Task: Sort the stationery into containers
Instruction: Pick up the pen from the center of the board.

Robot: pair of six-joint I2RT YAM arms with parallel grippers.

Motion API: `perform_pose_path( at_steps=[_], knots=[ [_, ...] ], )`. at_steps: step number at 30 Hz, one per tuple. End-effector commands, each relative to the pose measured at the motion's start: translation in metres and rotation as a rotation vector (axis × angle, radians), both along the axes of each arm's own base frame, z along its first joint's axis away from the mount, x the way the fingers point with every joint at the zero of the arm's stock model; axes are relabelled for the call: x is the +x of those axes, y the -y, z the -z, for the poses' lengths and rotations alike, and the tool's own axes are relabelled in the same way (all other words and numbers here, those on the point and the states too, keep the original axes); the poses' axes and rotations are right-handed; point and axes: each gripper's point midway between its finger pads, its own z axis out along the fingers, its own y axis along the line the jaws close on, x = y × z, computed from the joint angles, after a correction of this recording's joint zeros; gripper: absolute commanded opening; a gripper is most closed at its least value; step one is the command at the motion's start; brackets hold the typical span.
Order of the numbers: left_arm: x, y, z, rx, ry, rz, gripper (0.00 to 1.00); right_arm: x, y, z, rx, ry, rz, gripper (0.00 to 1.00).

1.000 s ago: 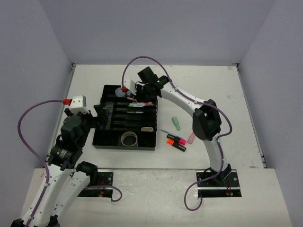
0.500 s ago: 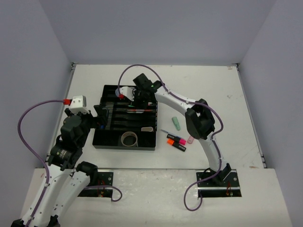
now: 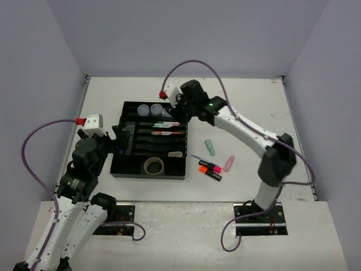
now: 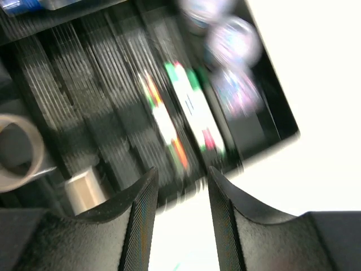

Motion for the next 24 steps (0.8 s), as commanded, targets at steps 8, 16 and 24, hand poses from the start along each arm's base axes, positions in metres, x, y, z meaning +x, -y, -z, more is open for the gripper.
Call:
perform_pose_path(
  at_steps=[8, 16, 24],
  knots=[
    [0.004, -0.001, -0.013, -0.016, 0.041, -0.008, 1.00, -0.066, 0.109, 0.022, 0.052, -0.099, 0.402, 0.38],
    [0.005, -0.002, -0.011, -0.008, 0.033, -0.018, 1.00, -0.071, 0.099, 0.084, -0.036, -0.220, 0.332, 0.32],
    [0.006, -0.001, -0.009, -0.004, 0.029, -0.009, 1.00, -0.077, 0.093, 0.114, -0.076, -0.300, 0.310, 0.32]
  ],
)
